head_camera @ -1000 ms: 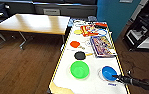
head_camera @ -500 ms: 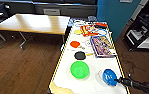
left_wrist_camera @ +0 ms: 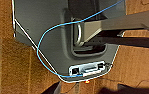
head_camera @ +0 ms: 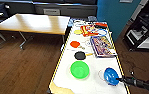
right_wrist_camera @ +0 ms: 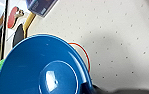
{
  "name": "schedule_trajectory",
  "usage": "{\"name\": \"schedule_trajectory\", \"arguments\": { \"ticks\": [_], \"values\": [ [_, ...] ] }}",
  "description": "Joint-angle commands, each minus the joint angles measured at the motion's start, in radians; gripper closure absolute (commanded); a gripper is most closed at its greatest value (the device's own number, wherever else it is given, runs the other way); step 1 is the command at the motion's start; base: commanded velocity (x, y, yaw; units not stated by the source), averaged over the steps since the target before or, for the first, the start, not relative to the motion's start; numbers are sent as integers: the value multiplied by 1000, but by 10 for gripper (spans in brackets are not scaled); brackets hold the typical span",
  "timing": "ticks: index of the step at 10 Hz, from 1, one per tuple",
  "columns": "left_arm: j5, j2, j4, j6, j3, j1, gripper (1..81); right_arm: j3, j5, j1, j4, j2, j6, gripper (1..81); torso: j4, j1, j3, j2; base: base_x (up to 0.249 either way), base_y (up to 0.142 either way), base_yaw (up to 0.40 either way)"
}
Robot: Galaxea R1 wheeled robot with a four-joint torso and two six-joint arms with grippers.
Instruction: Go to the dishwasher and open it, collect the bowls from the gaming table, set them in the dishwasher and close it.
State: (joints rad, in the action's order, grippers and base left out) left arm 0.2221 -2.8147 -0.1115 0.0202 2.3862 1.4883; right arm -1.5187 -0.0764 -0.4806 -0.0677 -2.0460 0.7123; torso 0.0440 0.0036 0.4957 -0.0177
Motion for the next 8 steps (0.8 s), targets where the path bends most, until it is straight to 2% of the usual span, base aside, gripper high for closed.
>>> {"name": "schedule_trajectory", "arguments": {
  "ticks": [1,2,4,5,6,7,8],
  "values": [
    [-63,-2,-16,-5,-12,14,10,206,-329,326,-3,289,19,811,0,0,0,0,0,0,0],
    [-63,-5,-17,-6,-13,11,10,250,-419,343,-32,370,19,811,0,0,0,0,0,0,0],
    [-63,-3,-19,-6,-24,11,10,342,-543,345,-98,479,22,811,0,0,0,0,0,0,0],
    [-61,0,-19,-8,-41,11,10,412,-636,343,-139,542,29,811,0,0,0,0,0,0,0],
    [-61,10,-22,-14,-79,11,10,462,-668,333,-183,597,30,811,0,0,0,0,0,0,0],
    [-60,44,-33,-13,-146,7,10,471,-659,288,-233,634,30,811,0,0,0,0,0,0,0],
    [-60,89,-33,-14,-222,2,10,457,-651,204,-267,634,32,811,0,0,0,0,0,0,0]
  ]
}}
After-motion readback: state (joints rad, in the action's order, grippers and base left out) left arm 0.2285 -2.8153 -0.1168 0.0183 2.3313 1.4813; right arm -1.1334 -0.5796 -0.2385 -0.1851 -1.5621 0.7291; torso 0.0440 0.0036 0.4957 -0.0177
